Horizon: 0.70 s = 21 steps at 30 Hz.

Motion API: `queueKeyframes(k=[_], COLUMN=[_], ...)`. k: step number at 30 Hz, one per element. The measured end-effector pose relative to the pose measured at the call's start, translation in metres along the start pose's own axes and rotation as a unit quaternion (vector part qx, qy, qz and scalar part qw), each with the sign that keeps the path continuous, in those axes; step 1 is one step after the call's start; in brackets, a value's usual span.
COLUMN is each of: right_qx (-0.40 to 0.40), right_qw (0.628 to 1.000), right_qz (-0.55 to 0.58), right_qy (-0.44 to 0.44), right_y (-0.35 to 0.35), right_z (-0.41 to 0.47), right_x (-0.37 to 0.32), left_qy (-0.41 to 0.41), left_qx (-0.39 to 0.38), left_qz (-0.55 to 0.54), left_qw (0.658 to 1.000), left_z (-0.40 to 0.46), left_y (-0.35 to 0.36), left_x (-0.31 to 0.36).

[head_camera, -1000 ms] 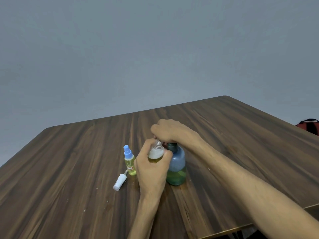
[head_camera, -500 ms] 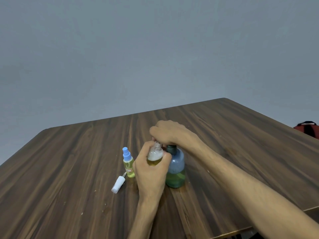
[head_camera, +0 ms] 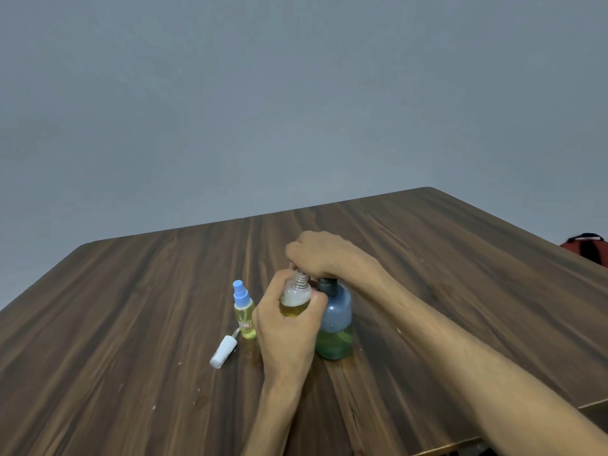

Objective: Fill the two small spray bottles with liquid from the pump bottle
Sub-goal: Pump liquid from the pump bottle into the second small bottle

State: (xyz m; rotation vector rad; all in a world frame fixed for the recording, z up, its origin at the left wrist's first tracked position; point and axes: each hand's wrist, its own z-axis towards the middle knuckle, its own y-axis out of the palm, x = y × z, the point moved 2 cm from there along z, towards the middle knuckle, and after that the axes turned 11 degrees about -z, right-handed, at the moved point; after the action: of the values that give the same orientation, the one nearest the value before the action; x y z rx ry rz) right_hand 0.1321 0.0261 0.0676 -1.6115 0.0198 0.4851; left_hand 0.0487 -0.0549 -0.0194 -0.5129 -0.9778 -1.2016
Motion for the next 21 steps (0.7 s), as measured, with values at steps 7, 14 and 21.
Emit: queueKeyframes(k=[7, 14, 21], right_qx=[-0.005, -0.017, -0.018], right_qw=[1.0, 1.0, 1.0], right_qz=[-0.004, -0.007, 0.005], right_qy=[-0.001, -0.003, -0.005], right_y=[-0.0023, 0.0004, 0.0003], right_z=[0.0006, 0.003, 0.0033], right_x=[-0.002, -0.0008, -0.0003], left_qy=[-0.003, -0.013, -0.01], left_qx=[0.0, 0.004, 0.002], left_qz=[-0.002, -0.002, 0.002], left_qw=[1.0, 1.0, 1.0], left_z=[-0.0006, -0.001, -0.0008], left_y=[-0.0005, 0.0, 0.0003], left_x=[0.001, 0.0015, 0.0014])
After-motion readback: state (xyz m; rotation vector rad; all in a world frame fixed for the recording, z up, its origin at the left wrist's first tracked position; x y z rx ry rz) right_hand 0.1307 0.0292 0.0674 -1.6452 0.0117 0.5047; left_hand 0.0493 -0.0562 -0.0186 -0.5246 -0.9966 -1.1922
